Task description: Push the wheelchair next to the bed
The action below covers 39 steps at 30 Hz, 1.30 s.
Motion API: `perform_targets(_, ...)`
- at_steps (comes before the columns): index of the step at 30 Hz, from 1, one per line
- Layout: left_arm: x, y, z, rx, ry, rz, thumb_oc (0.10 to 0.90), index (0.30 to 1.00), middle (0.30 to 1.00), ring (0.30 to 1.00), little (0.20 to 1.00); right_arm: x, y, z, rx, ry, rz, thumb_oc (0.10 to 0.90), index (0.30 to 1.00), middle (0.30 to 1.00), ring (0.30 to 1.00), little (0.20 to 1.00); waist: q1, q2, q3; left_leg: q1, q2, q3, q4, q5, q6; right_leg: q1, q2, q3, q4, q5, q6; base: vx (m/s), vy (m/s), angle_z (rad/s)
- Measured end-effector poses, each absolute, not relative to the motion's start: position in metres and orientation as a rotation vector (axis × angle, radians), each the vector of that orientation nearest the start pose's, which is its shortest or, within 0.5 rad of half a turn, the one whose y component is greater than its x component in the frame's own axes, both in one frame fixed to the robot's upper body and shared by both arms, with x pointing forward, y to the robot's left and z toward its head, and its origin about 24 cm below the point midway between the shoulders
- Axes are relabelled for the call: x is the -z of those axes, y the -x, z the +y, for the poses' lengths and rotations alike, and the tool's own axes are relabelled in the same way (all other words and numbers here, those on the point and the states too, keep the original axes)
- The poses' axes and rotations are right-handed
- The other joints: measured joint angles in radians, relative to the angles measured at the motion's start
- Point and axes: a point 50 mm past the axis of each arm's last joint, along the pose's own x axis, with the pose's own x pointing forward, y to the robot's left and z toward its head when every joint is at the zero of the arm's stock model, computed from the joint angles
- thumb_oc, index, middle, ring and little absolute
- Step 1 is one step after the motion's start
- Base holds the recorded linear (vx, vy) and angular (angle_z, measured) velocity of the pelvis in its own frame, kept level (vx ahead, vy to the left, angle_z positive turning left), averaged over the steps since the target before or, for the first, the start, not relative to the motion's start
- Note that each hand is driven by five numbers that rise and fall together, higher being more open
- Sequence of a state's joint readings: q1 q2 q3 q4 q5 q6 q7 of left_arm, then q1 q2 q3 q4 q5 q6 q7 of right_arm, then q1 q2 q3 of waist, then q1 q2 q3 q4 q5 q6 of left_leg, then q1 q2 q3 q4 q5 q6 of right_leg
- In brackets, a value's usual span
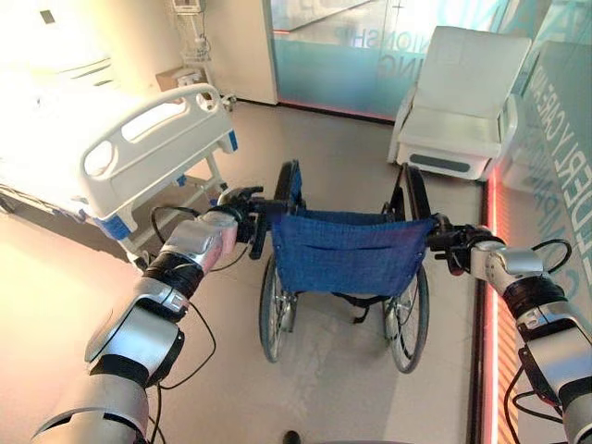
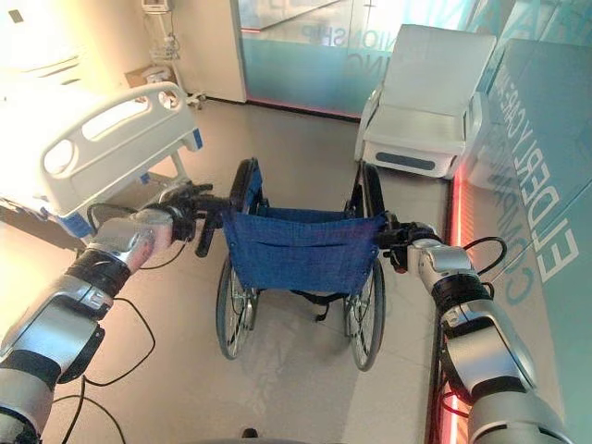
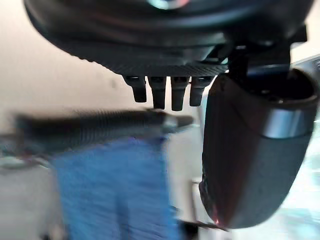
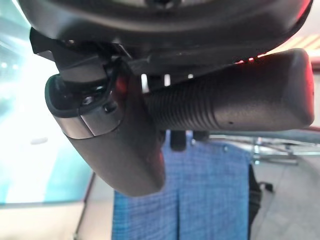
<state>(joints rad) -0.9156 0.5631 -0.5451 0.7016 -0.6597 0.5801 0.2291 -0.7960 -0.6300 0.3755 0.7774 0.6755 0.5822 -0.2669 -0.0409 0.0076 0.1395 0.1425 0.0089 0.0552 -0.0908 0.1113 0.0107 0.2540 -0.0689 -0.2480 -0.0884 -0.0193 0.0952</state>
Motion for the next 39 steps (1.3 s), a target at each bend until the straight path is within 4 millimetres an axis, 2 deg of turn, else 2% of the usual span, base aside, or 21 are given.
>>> perform_targets(4, -0.089, -0.375, 0.212, -0.133, -0.331, 0.607, 0.8, 0.9, 0.9, 0.9, 0.9, -0.085, -0.361, -0.261, 0.299, 0.192, 0.613, 0.4, 0.3, 0.3, 0.3, 0.3, 0.004, 0.0, 0.0, -0.002, 0.0, 0.002, 0.0, 0.0, 0.0, -0.002, 0.0, 0.0, 0.0, 0.0, 0.0, 0.0, 0.0, 0.0)
perform_targets(8, -0.086, -0.374, 0.213, -0.182, -0.291, 0.592, 0.8, 0.9, 0.9, 0.9, 0.9, -0.085, -0.36, -0.262, 0.301, 0.192, 0.613, 0.4, 0.3, 0.3, 0.3, 0.3, 0.003, -0.001, 0.0, -0.002, 0.0, 0.002, 0.0, 0.0, 0.0, -0.002, 0.0, 0.0, 0.0, 0.0, 0.0, 0.0, 0.0, 0.0)
perform_targets(12, -0.098, -0.38, 0.204, -0.263, -0.155, 0.458, 0.8, 0.9, 0.9, 0.9, 0.9, -0.085, -0.361, -0.262, 0.301, 0.192, 0.613, 0.4, 0.3, 0.3, 0.3, 0.3, 0.003, -0.003, 0.001, -0.002, 0.0, 0.003, 0.0, 0.0, 0.0, -0.002, 0.0, 0.0, 0.0, 0.0, 0.0, 0.0, 0.0, 0.0)
perform_targets(17, -0.124, -0.386, 0.194, -0.31, -0.04, 0.28, 0.8, 0.9, 0.9, 0.9, 0.9, -0.084, -0.361, -0.26, 0.296, 0.189, 0.614, 0.4, 0.3, 0.3, 0.3, 0.3, 0.002, -0.014, 0.002, -0.003, 0.001, 0.002, 0.0, 0.0, 0.0, -0.003, 0.001, 0.0, 0.0, 0.0, 0.0, -0.01, -0.004, 0.0)
perform_targets(24, -0.124, -0.386, 0.19, -0.262, -0.063, 0.288, 0.8, 0.9, 0.9, 0.9, 0.9, -0.084, -0.361, -0.26, 0.298, 0.186, 0.613, 0.4, 0.3, 0.3, 0.3, 0.3, 0.002, -0.019, 0.004, -0.006, 0.0, 0.001, 0.0, 0.0, 0.0, -0.007, 0.001, 0.0, 0.0, 0.0, 0.0, 0.0, -0.002, 0.0)
perform_targets(31, -0.113, -0.384, 0.188, -0.197, -0.144, 0.369, 0.8, 0.9, 0.9, 0.9, 0.9, -0.084, -0.361, -0.26, 0.297, 0.185, 0.613, 0.4, 0.3, 0.3, 0.3, 0.3, 0.002, -0.02, 0.004, -0.006, 0.001, 0.0, 0.0, 0.0, 0.0, -0.007, 0.001, 0.0, 0.0, 0.0, 0.0, 0.0, 0.0, 0.0)
perform_targets(39, -0.095, -0.379, 0.202, -0.255, -0.245, 0.495, 0.8, 0.9, 0.9, 0.9, 0.9, -0.084, -0.361, -0.26, 0.296, 0.185, 0.613, 0.4, 0.3, 0.3, 0.3, 0.3, 0.001, -0.02, 0.004, -0.006, 0.0, 0.002, 0.0, 0.0, 0.0, -0.007, 0.001, 0.001, 0.0, 0.0, 0.0, 0.0, 0.0, 0.0)
